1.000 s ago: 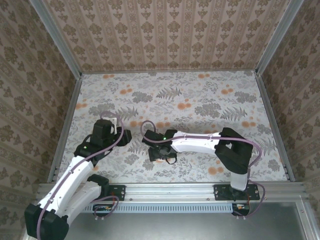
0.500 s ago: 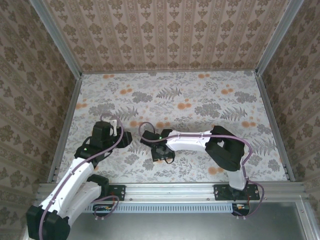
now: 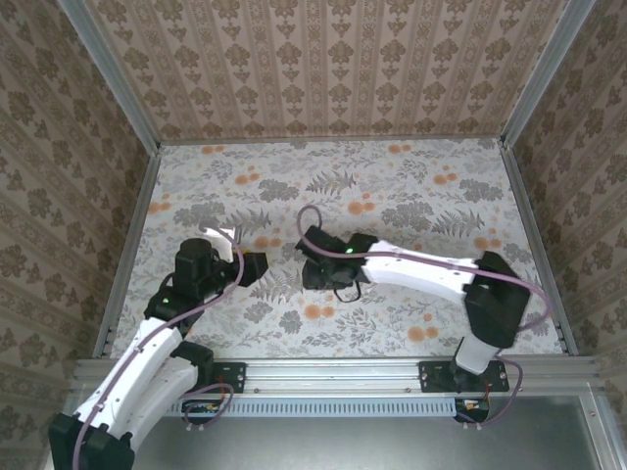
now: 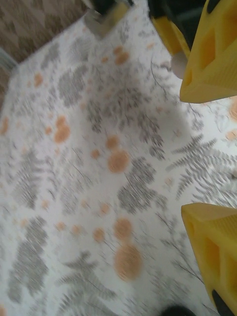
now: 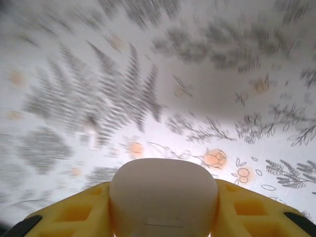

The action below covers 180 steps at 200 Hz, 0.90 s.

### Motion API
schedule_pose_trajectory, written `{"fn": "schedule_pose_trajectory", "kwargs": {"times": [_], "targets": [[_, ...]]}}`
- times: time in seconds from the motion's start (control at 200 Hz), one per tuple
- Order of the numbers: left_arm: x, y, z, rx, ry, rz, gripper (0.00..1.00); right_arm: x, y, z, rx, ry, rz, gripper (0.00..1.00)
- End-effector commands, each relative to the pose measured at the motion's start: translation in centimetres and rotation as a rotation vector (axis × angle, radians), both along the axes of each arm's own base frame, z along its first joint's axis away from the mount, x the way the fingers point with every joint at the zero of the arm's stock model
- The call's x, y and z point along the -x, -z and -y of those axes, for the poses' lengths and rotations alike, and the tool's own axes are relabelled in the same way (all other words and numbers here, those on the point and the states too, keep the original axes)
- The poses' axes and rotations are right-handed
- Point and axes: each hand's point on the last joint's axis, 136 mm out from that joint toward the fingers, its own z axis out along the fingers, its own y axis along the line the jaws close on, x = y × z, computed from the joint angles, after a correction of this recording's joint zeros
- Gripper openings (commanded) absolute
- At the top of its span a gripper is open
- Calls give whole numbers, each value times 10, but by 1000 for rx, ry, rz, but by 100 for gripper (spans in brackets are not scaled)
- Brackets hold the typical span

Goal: Insert wireless bluetooth earbuds into charging case

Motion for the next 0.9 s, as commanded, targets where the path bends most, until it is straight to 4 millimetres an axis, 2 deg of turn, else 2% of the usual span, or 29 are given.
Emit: {"fn": "schedule_pose_trajectory", "kwargs": {"times": [0.0, 0.085, 0.115, 0.14, 0.295, 0.395, 0.55, 0.745, 0.895], "targets": [[5, -49, 28, 49, 111, 243, 57, -21, -68, 4, -165, 56, 138, 36], [11, -68, 41, 43, 125, 371, 59, -30, -100, 12, -299, 116, 187, 35], [15, -75, 47, 54, 135, 417, 59, -33, -103, 14, -326, 137, 194, 35], [18, -81, 52, 61, 144, 458, 60, -33, -120, 19, -376, 151, 218, 35], [38, -98, 95, 81, 242, 617, 61, -38, -148, 31, -498, 204, 247, 34], [41, -108, 118, 121, 282, 661, 63, -37, -155, 30, -539, 206, 241, 34], [32, -126, 134, 221, 268, 687, 62, -34, -162, 26, -597, 205, 218, 34], [15, -131, 134, 291, 218, 651, 54, -31, -166, 26, -629, 205, 213, 34], [12, -130, 136, 327, 229, 628, 50, -30, -169, 27, -641, 204, 216, 34]]}}
